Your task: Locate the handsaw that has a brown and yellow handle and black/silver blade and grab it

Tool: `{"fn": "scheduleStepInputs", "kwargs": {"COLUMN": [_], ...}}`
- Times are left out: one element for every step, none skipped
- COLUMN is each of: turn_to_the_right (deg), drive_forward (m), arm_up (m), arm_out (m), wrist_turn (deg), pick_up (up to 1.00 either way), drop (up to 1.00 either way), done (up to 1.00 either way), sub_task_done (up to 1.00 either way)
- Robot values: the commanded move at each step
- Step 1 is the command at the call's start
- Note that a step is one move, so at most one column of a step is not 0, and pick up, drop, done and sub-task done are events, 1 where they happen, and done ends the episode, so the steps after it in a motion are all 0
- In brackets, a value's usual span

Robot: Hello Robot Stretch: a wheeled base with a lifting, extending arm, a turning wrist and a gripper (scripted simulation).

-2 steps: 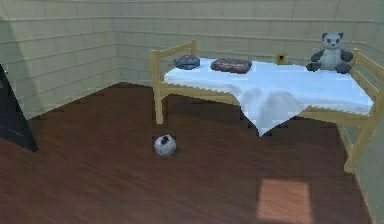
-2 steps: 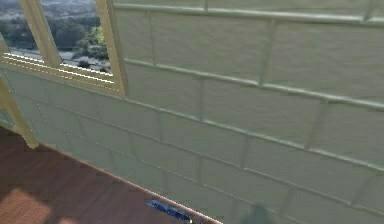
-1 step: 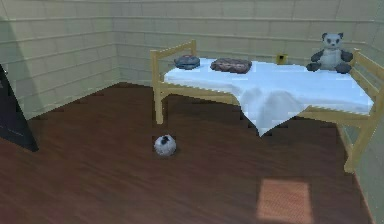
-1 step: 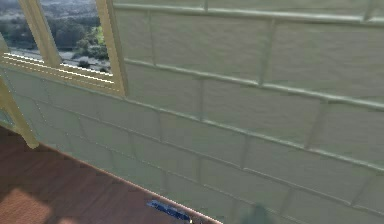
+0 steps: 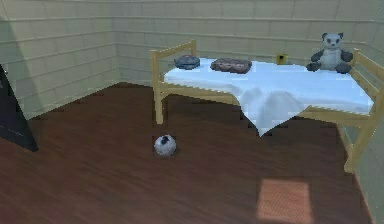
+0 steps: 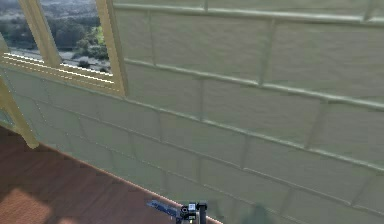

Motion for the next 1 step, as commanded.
{"fn": "scheduleStepInputs", "kwargs": {"turn_to_the_right": [0.0], "drive_forward": [0.00], "arm_up": [0.00], "arm_out": [0.00], "wrist_turn": [45.0], "pick_up": [0.00], "drop": [0.00], "done": [0.00], "sub_task_done": [0.00]}}
